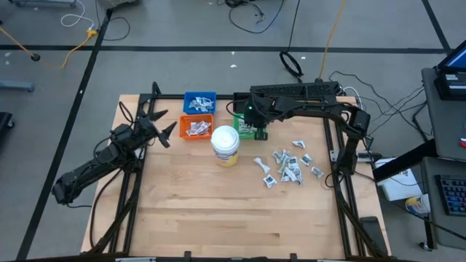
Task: Pick & Place First Aid Supplies
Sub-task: Put the green bandage into the green bin
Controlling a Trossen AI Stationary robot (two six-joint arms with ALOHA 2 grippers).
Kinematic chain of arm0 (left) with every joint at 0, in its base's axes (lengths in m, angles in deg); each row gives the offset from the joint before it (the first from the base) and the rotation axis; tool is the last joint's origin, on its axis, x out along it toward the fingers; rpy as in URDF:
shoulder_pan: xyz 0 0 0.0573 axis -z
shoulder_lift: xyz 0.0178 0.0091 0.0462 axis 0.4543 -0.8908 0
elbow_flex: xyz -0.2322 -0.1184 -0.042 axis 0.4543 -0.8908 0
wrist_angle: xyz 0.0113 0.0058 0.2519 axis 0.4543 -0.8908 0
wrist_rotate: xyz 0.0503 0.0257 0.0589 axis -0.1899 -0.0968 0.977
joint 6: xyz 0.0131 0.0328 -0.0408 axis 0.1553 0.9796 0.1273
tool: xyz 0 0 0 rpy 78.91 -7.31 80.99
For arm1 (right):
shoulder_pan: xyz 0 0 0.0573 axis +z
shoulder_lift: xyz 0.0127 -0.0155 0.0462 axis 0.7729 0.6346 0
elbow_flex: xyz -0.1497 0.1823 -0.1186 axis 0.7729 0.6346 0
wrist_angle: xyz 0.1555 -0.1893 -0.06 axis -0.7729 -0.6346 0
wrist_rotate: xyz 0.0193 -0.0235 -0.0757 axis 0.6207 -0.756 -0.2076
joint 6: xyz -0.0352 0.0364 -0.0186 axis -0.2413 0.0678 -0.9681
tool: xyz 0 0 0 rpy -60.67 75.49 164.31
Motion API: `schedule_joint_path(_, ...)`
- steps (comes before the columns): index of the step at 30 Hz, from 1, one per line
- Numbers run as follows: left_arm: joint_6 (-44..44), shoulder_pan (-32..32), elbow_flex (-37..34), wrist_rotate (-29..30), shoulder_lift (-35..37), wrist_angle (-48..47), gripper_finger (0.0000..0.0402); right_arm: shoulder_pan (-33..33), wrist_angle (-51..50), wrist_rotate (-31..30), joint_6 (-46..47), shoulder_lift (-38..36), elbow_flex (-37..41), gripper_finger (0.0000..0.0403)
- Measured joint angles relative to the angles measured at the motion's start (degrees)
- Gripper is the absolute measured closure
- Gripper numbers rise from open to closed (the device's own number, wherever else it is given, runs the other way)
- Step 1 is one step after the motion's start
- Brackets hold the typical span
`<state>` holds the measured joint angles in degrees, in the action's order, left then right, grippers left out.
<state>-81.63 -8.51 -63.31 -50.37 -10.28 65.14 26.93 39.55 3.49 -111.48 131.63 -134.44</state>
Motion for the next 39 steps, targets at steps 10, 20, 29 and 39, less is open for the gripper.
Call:
schedule_joint_path(10,0.00,0.00,0.00,0.02,0.02,0.00,0.0092,0.02,2.11,0.02,-0.21,0.04,0.02,0.0376)
schedule_joint_path(20,0.00,0.00,0.00,0.02,0.02,0.00,0.0091,0.53,1.78,-2.76,11.56,-0.49,0.04,0.0278)
schedule_joint_path(29,0.00,-0.02,0.00,0.02,0.02,0.00,0.0092,3.92,-14.45,-3.84,44.20,-4.67,0.09,0.0265)
schedule_joint_path(39,0.00,-0.02,0.00,0.02,0.02,0.00,0.0092,8.27,-22.57,5.46,64.44,-9.50,3.84,0.0270)
